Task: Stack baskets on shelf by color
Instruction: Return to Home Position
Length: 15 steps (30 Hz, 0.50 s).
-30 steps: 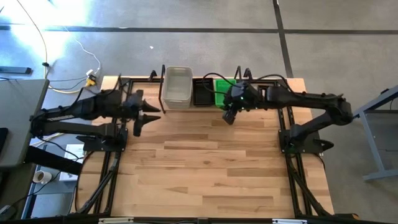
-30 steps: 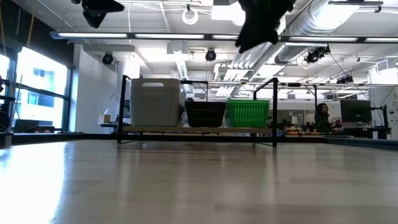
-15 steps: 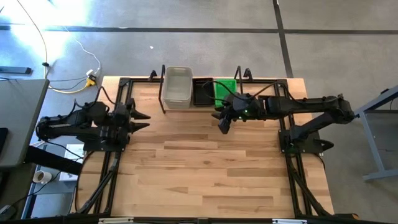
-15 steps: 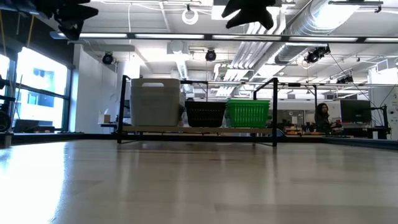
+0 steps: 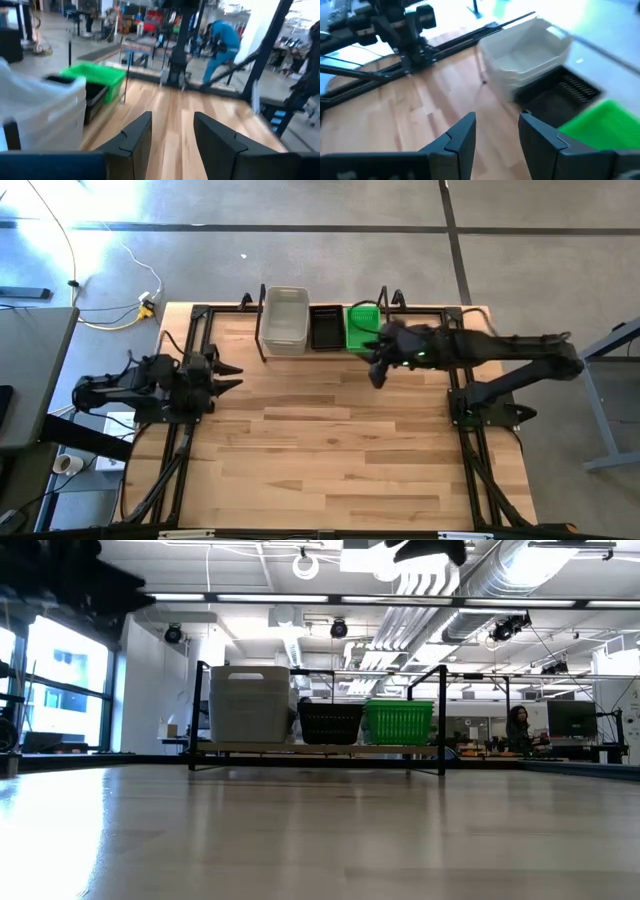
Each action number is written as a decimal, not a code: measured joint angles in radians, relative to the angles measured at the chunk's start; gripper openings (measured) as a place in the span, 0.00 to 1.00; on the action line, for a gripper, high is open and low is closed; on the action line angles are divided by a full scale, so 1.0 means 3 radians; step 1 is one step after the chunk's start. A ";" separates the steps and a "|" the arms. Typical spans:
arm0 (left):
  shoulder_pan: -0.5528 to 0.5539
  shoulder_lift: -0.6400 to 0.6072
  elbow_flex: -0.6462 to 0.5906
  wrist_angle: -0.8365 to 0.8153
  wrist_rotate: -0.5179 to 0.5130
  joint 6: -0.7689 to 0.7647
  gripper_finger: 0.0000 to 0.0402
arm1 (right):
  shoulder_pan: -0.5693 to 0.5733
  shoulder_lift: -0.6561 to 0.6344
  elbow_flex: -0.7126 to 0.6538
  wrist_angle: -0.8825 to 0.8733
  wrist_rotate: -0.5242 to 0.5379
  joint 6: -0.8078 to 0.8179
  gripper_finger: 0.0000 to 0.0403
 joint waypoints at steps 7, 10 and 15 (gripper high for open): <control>0.0007 -0.0027 -0.0469 0.0438 -0.0131 -0.0179 0.34 | 0.0000 -0.0708 0.0000 -0.0613 0.0336 -0.0232 0.33; 0.0023 -0.0004 -0.0581 0.0548 -0.0140 -0.0384 0.34 | 0.0023 -0.1037 0.0000 -0.0828 0.0410 -0.0326 0.33; 0.0041 0.0099 -0.0609 0.0626 -0.0145 -0.0516 0.34 | 0.0115 -0.1640 -0.0323 -0.0768 0.0577 -0.0562 0.33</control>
